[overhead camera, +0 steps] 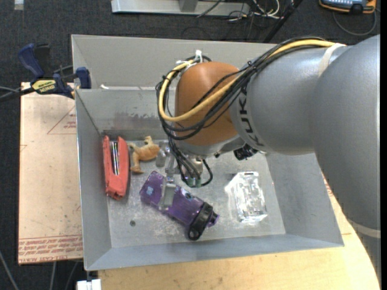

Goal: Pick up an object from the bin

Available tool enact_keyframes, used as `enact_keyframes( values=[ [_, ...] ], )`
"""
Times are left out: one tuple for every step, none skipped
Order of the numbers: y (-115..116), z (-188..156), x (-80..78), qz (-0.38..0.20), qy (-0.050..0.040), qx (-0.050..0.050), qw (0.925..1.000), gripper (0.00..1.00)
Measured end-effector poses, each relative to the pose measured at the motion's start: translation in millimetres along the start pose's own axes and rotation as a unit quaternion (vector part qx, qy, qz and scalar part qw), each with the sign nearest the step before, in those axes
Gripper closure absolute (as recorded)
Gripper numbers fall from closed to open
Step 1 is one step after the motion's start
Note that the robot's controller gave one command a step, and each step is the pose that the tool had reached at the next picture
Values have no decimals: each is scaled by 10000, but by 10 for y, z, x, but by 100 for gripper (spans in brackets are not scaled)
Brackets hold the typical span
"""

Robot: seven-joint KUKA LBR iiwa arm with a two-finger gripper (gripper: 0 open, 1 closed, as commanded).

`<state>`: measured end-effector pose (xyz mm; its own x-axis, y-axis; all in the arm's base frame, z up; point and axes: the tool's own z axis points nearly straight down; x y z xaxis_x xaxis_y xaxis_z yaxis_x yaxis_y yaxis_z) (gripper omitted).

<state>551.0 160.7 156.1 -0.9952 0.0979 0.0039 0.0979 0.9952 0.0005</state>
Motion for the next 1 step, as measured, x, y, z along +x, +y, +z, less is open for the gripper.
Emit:
enact_keyframes(
  values=[
    [-73,210,187,-29,-46,-17,10000,0]
  ],
)
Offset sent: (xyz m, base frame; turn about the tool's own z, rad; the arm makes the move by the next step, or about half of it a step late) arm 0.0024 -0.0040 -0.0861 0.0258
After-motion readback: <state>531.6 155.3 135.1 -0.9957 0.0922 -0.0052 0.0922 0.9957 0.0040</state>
